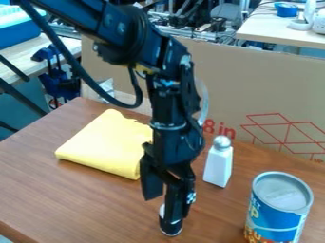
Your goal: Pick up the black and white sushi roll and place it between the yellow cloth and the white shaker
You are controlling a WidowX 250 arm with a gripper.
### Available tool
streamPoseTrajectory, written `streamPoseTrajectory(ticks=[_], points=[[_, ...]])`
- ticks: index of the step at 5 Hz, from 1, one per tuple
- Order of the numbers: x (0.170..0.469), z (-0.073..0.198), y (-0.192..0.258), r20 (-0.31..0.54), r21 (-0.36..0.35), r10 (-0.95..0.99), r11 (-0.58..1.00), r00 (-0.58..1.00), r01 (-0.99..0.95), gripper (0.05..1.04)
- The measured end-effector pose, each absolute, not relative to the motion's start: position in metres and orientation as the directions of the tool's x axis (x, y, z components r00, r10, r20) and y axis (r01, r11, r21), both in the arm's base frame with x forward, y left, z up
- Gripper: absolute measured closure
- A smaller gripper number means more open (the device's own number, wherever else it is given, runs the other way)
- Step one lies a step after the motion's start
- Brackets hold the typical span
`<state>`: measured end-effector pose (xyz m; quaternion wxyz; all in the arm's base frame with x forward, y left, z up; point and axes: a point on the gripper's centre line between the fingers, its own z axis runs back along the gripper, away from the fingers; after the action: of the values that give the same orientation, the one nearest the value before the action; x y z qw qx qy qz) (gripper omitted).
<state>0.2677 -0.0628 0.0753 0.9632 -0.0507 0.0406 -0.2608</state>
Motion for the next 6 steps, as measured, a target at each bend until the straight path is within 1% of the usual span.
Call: streamPoseTrajectory(ticks=[1,2,5,6], points=[[0.268,0.070,-0.065,-0.077,-0.079,-0.528,0.849,0.846,0.523,0.082],[0.273,0.059,-0.064,-0.123,-0.030,-0.539,0.841,0.833,0.540,0.082],[0.275,0.041,-0.062,-0.162,-0.028,-0.491,0.869,0.856,0.494,0.082],[0.276,0.035,-0.060,-0.168,-0.033,-0.479,0.876,0.862,0.481,0.137]])
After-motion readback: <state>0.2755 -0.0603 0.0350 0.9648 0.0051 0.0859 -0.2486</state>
